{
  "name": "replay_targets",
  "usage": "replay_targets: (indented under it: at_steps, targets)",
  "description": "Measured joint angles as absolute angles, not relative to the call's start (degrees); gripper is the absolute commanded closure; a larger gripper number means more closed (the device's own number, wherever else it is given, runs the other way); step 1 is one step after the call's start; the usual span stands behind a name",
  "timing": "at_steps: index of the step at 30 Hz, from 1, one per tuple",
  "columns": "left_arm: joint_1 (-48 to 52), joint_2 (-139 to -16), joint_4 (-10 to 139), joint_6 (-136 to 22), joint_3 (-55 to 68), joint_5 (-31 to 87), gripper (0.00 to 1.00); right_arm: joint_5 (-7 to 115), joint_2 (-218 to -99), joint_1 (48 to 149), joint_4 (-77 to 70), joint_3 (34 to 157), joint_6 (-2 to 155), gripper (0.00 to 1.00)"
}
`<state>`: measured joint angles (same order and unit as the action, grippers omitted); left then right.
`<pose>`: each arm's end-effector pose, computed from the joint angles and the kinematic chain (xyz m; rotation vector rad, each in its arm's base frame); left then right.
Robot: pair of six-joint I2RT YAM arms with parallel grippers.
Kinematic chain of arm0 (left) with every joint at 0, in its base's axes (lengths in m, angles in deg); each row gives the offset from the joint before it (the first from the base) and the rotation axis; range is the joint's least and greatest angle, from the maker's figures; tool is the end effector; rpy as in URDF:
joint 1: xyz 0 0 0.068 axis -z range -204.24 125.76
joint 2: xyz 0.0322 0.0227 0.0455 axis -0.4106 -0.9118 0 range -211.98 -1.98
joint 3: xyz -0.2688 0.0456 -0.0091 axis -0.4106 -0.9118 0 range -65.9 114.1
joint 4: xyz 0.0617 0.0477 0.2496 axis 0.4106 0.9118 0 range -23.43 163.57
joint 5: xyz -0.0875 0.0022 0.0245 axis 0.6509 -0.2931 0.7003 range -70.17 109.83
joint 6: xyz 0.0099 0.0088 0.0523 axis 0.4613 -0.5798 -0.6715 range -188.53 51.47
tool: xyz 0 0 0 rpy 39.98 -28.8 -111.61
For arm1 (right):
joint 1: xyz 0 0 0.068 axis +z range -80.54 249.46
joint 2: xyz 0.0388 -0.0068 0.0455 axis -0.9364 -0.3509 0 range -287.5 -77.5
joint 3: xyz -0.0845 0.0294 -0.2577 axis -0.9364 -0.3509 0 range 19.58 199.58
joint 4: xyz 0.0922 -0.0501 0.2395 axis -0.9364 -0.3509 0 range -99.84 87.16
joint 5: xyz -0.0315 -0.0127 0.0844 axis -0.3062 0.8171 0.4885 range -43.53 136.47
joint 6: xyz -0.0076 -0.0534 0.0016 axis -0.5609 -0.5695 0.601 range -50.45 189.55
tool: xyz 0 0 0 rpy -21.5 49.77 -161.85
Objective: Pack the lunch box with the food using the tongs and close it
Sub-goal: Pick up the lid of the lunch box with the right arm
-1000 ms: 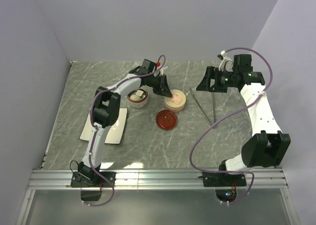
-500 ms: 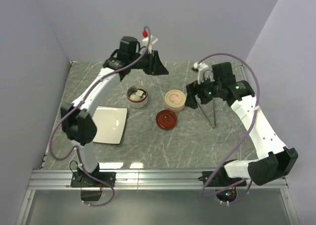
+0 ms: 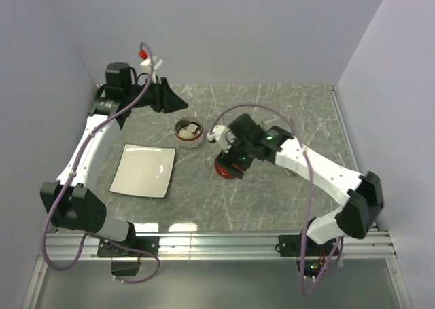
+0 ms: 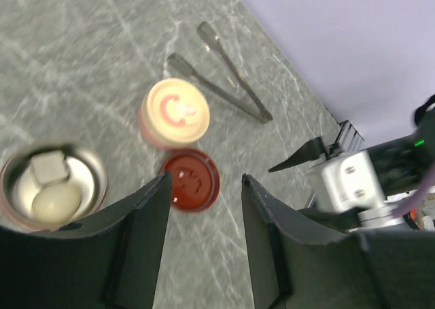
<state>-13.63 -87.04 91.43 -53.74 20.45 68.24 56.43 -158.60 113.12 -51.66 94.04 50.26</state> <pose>0.3199 -0.0870 0.4029 0.4948 1.9390 -1.1182 0.2066 0.2056 0.3157 -1.3968 2.1485 0.3864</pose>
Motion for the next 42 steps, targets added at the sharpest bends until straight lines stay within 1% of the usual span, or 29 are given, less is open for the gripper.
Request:
replay_targets:
  at_steps: [2, 3, 4, 8, 13, 17, 24, 27, 33, 36, 37, 39, 42]
  targets:
    - [-16.71, -84.48, 91.95, -53.92, 17.61, 70.03, 0.49, 54.94, -162.56, 115.94, -50.32, 94.04, 49.25, 0.33]
    - [-18.15, -83.24, 92.52, -54.20, 16.60, 71.12, 0.49, 54.53, -164.39, 116.90, -49.67, 94.06, 48.82, 0.35]
    - [-19.01, -82.38, 93.02, -54.38, 16.05, 71.89, 0.50, 53.98, -166.56, 117.82, -49.16, 94.21, 48.51, 0.36]
    - [-22.07, -78.56, 95.30, -55.71, 13.87, 75.56, 0.50, 51.66, -175.08, 120.05, -48.09, 96.09, 47.75, 0.46]
    - [-23.99, -75.30, 97.29, -56.45, 10.79, 77.28, 0.50, 50.09, -182.32, 120.70, -46.52, 98.45, 47.64, 0.51]
    - [-23.99, -74.17, 97.46, -56.63, 8.01, 78.18, 0.51, 49.48, -185.29, 120.70, -45.23, 99.22, 47.83, 0.56]
    - [-25.39, -74.08, 97.18, -55.58, 5.82, 78.68, 0.51, 48.80, -189.31, 120.70, -43.77, 99.31, 48.25, 0.60]
    - [-25.39, -74.06, 97.18, -55.47, 5.39, 78.79, 0.51, 48.38, -189.77, 120.70, -42.74, 99.15, 48.23, 0.65]
    - [-25.45, -73.44, 96.80, -55.30, 4.69, 78.97, 0.51, 47.97, -190.49, 120.70, -41.03, 98.67, 48.38, 0.67]
    - [-25.56, -73.05, 96.61, -55.19, 4.60, 78.97, 0.51, 47.79, -190.49, 120.70, -40.46, 98.39, 48.42, 0.75]
    - [-25.56, -72.92, 96.37, -55.10, 4.60, 78.92, 0.51, 47.68, -190.49, 120.68, -40.20, 98.26, 48.40, 0.86]
    - [-25.67, -72.68, 96.04, -54.27, 4.60, 78.81, 0.50, 47.47, -190.49, 120.37, -39.57, 98.15, 48.27, 1.00]
    - [-25.94, -71.94, 95.49, -53.33, 4.60, 77.94, 0.48, 48.84, -190.32, 119.32, -39.44, 98.30, 48.73, 1.00]
